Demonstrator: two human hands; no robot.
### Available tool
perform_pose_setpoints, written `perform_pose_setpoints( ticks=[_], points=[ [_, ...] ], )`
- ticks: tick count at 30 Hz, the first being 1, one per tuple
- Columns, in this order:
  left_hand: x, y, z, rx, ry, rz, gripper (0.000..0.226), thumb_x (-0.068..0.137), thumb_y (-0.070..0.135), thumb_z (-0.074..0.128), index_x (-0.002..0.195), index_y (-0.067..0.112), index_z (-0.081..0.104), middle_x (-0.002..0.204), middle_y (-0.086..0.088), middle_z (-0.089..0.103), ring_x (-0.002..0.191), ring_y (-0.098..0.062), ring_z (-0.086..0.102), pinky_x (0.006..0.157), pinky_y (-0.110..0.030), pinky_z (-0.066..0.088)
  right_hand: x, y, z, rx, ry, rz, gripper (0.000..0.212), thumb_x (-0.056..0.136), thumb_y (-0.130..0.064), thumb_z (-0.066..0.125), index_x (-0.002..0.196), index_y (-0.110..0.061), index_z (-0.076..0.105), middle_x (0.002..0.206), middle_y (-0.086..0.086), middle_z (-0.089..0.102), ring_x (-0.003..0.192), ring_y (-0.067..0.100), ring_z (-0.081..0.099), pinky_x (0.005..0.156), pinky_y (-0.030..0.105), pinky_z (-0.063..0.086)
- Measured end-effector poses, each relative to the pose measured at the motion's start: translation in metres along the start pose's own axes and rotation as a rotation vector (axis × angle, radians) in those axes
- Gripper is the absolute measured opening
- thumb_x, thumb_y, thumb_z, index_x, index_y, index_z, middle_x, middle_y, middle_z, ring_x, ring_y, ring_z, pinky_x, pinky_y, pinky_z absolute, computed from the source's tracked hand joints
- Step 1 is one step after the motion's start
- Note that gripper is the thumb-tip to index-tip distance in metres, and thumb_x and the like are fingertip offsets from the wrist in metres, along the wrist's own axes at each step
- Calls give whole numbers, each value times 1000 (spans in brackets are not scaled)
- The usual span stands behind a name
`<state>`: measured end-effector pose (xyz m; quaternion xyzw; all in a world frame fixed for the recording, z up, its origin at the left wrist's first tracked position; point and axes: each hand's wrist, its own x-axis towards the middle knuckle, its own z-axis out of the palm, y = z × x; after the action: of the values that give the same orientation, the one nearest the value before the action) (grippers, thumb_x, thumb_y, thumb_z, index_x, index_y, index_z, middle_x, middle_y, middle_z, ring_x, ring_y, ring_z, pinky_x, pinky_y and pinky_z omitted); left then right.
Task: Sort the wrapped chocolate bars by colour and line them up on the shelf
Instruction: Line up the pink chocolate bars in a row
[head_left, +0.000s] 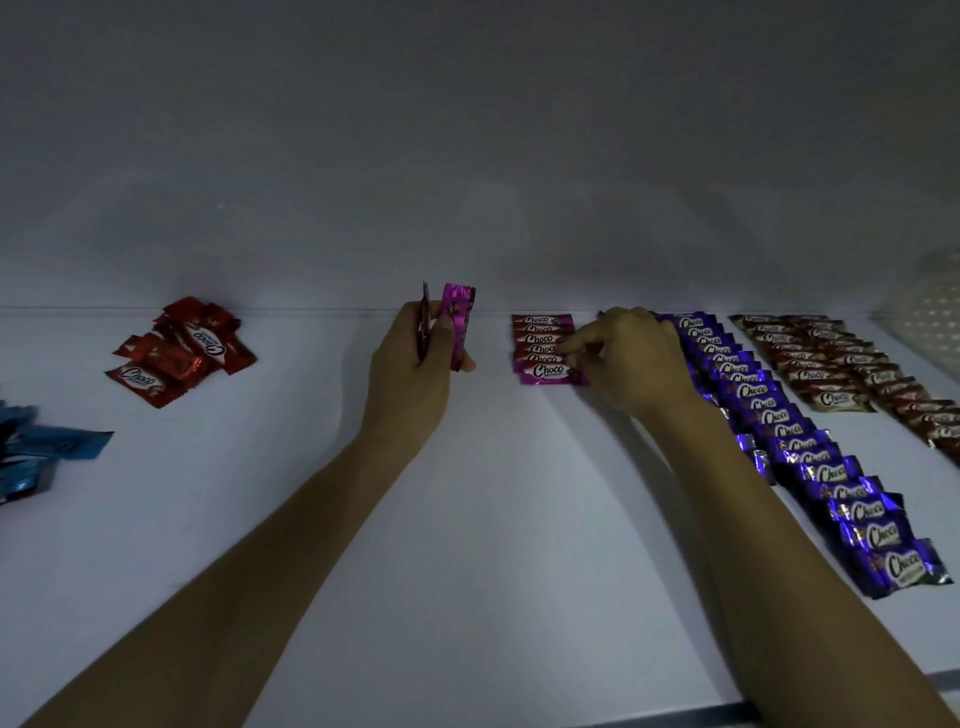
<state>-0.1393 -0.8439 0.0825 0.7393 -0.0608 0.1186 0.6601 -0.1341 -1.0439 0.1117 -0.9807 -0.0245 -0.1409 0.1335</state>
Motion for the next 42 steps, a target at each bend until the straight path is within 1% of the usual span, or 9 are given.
perform_pose_setpoints(
  ticks=[12, 17, 20, 22, 24, 29, 35, 39, 42],
  points=[
    [-2, 3, 0, 10, -13, 6, 12, 102, 22, 41, 103, 21, 53, 70, 6, 63, 51, 6, 54, 57, -18, 37, -3, -6, -5, 23, -98, -54, 25, 84, -33, 68, 109, -35, 70, 112, 1, 68, 111, 29, 51, 86, 30, 35],
    [-3, 5, -1, 13, -37, 5, 11, 101, 21, 45, 101, 18, 56, 71, 7, 65, 53, 6, 55, 59, -19, 38, -3, -7, 0, 69, -65, -59, 24, 83, -25, 70, 107, -26, 73, 100, 6, 68, 98, 26, 56, 85, 33, 41],
    [-6, 7, -1, 21, -100, 40, 13, 99, 21, 49, 91, 15, 57, 69, 7, 66, 51, 5, 54, 58, -16, 39, -2, -16, -6, 459, 16, -15, 14, 88, -16, 64, 98, -14, 74, 91, 4, 71, 74, 8, 59, 74, 28, 49],
    [-7, 10, -1, 24, -138, 67, 14, 98, 20, 51, 85, 20, 57, 67, 6, 66, 50, 5, 53, 55, -11, 38, -7, -30, -14, 894, -61, 71, 11, 90, -13, 62, 94, -10, 72, 84, 3, 70, 69, 4, 62, 69, 21, 52],
    [-8, 11, -1, 17, -164, 78, 15, 97, 19, 52, 83, 22, 58, 67, 4, 67, 50, 5, 53, 53, -9, 37, -11, -41, -15, 1090, -178, 74, 8, 87, -6, 64, 89, -8, 71, 78, 3, 70, 70, 9, 64, 69, 21, 52],
    [-7, 8, -1, -14, -135, 33, 26, 102, 25, 42, 87, 25, 62, 65, 3, 69, 45, -4, 40, 47, -19, 34, -9, -47, -14, 1175, -150, 162, 11, 87, -5, 61, 77, -9, 63, 68, 4, 64, 60, 16, 59, 63, 29, 46],
    [-6, 10, -1, -140, -67, -20, 28, 103, 24, 39, 86, 21, 61, 55, 6, 64, 39, -5, 35, 40, -16, 30, -12, -47, -23, 1170, -124, 143, 13, 90, -4, 55, 80, -9, 63, 54, 2, 57, 44, 12, 46, 44, 19, 38],
    [-5, 12, -1, -161, -34, -46, 28, 103, 23, 39, 87, 20, 61, 53, 6, 63, 37, -3, 35, 38, -14, 29, -10, -52, -28, 1304, -213, 190, 21, 94, -13, 44, 89, -8, 64, 81, 11, 73, 63, 23, 65, 61, 30, 51],
    [-6, 11, -1, -131, -36, -35, 27, 103, 23, 39, 86, 22, 61, 53, 8, 63, 38, -3, 36, 39, -15, 29, -10, -44, -29, 1174, -199, 133, 8, 91, -10, 57, 88, -6, 64, 76, 9, 73, 65, 20, 67, 65, 30, 55]
  ],
)
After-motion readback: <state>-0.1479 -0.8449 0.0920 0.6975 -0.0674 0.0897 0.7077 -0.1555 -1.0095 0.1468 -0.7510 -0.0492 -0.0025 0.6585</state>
